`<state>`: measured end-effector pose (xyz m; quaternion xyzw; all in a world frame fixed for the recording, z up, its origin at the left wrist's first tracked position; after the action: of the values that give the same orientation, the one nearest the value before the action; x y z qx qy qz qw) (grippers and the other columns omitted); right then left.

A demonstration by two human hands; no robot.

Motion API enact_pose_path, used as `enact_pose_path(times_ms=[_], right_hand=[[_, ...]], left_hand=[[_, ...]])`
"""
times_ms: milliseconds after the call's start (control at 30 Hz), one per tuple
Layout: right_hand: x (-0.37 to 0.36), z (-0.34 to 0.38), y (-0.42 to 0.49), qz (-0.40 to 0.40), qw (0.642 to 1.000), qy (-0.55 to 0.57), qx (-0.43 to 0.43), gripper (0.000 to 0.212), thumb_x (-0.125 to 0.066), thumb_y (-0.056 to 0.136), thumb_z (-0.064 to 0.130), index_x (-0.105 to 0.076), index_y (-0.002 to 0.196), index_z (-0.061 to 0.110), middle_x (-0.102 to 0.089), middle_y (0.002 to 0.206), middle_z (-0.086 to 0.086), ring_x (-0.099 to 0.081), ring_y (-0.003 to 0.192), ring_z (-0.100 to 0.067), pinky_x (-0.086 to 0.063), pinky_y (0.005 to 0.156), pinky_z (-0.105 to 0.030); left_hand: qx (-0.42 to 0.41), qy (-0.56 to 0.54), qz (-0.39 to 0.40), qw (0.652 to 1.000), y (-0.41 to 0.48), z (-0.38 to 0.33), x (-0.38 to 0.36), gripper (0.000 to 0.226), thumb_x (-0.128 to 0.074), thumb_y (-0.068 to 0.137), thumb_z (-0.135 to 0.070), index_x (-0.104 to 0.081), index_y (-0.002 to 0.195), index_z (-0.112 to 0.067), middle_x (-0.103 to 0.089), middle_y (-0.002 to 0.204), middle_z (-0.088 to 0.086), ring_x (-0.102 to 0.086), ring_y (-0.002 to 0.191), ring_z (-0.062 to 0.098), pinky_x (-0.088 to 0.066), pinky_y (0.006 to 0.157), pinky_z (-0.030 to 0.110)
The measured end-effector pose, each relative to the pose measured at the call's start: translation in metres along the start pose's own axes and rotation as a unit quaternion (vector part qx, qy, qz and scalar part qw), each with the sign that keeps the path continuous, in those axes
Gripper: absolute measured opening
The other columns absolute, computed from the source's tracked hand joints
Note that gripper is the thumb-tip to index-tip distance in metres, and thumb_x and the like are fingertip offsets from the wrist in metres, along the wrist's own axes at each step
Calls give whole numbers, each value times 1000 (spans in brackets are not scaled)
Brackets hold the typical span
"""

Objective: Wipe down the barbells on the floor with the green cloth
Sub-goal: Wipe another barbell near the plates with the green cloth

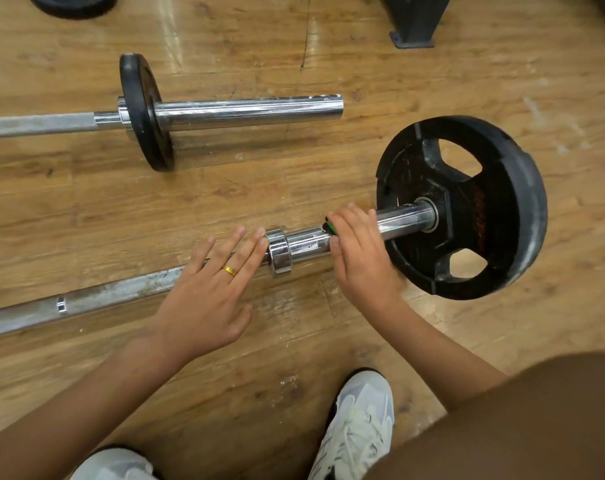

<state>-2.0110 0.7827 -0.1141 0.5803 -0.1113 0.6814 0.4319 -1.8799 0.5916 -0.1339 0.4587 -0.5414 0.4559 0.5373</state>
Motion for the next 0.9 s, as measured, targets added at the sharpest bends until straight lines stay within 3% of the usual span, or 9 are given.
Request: enact_pose_path(times_ms=[167, 333, 433, 633, 767, 900], right_hand=[[12, -11, -7, -14, 997, 0, -76, 37, -38, 106, 14, -55, 136, 0, -56, 139, -13, -39, 142, -28, -13, 125, -45], [6, 3, -20, 29, 999, 18, -8, 40, -35, 108, 19, -49, 142, 3, -50, 147, -11, -32, 147, -27, -14, 126, -43], [10, -6, -24, 0, 999, 25, -40, 38, -40, 106, 12, -50, 141, 2, -50, 145, -13, -32, 147, -29, -21, 122, -52], [4, 4, -42, 15, 1000, 12, 14, 42, -47, 104, 6, -43, 146, 4, -46, 148, -13, -28, 149, -29, -20, 123, -50], [15, -4, -51, -15, 998, 23, -55, 41, -44, 105, 7, -42, 146, 2, -44, 150, -13, -26, 150, -29, -27, 119, -54], [10, 14, -63, 15, 999, 25, -15, 44, -50, 102, 2, -44, 146, 1, -46, 150, -16, -28, 149, -33, -25, 120, -54]], left_hand=[[-4, 6, -6, 1000, -5, -8, -1, 99, -52, 83, -49, -9, 161, -6, -4, 170, 10, -7, 156, 29, -19, 122, 54], [-10, 11, -4, 1000, -11, -14, -3, 99, -50, 84, -50, -6, 161, -6, -2, 170, 11, -6, 156, 30, -17, 123, 56], [-11, 14, -6, 1000, -14, -20, -5, 97, -49, 85, -49, -7, 161, -6, -2, 170, 11, -5, 157, 30, -17, 123, 56], [-24, 19, -25, 999, -23, -29, -10, 93, -46, 88, -46, -6, 161, -5, -2, 170, 13, -6, 156, 31, -17, 123, 56], [-30, 30, -36, 998, -28, -35, -17, 89, -46, 89, -42, -8, 161, -5, -4, 169, 14, -7, 156, 33, -15, 123, 57], [-37, 42, -47, 997, -34, -40, -21, 82, -42, 93, -35, -8, 161, -4, -5, 169, 15, -8, 156, 34, -13, 123, 56]])
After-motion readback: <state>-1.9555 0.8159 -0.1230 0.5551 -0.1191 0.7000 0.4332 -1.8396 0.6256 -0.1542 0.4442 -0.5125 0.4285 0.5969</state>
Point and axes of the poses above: each hand's wrist, its own y-axis towards the middle knuckle, its own x-axis out of the back of the hand, z = x × y, the point moved 5 cm from there along y, towards the middle knuckle
